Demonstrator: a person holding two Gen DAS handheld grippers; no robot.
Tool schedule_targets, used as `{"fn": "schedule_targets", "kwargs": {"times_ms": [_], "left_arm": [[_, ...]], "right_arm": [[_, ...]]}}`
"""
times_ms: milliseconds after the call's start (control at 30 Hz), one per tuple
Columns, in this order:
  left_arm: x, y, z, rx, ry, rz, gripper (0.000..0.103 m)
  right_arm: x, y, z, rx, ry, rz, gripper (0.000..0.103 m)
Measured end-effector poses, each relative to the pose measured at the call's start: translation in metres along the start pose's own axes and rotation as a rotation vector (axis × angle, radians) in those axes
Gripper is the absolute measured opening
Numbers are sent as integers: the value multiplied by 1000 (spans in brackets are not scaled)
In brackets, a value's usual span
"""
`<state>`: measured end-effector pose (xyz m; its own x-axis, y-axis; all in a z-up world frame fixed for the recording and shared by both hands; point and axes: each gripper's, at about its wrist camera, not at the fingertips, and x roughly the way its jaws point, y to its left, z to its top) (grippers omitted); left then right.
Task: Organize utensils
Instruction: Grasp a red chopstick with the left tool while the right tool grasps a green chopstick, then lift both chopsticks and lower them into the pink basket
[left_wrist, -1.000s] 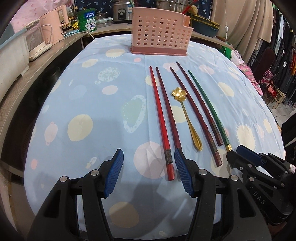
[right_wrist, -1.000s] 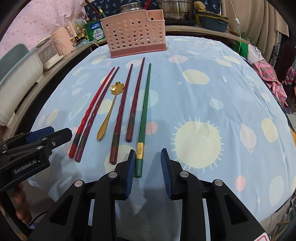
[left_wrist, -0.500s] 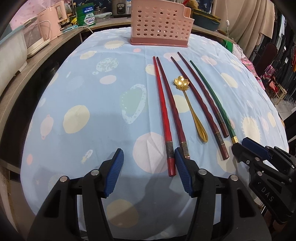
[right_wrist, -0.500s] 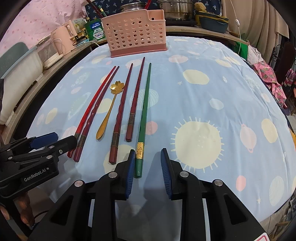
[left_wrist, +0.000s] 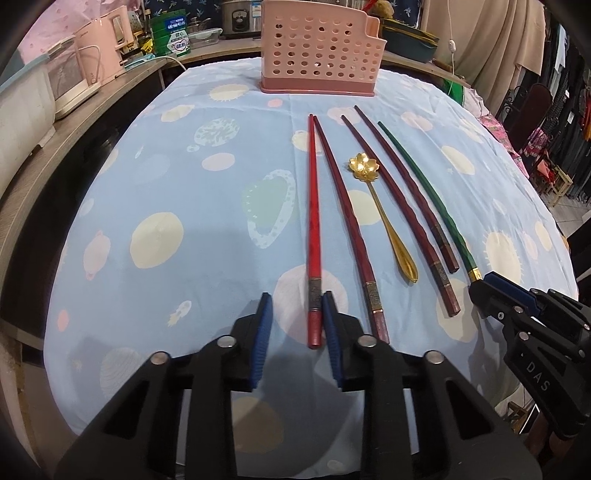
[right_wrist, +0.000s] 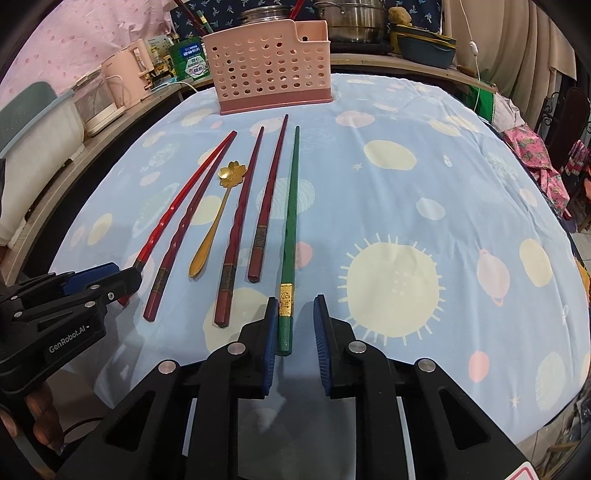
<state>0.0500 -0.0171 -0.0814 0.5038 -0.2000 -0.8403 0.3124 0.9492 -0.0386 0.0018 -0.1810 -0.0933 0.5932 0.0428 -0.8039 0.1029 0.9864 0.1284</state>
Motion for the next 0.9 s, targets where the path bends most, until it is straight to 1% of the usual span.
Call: {"fn": "schedule_targets", "kwargs": {"times_ms": [100, 333, 467, 633, 900], "left_arm": [[0, -1, 0, 6, 1, -14, 7], [-2, -1, 2, -7, 0, -21, 7], [-10, 4, 7, -19, -24, -18, 7], [-25, 10, 18, -36, -62, -16, 7], [-54, 21, 45, -75, -138, -43, 7]], "right_arm": [[0, 0, 0, -5, -1, 4, 8], [-1, -1, 0, 1, -5, 4, 7], [-7, -3, 4, 9, -24, 0, 7], [-21, -5, 12, 10, -67, 2, 7], [-52, -10, 37, 33, -161, 22, 7]]}}
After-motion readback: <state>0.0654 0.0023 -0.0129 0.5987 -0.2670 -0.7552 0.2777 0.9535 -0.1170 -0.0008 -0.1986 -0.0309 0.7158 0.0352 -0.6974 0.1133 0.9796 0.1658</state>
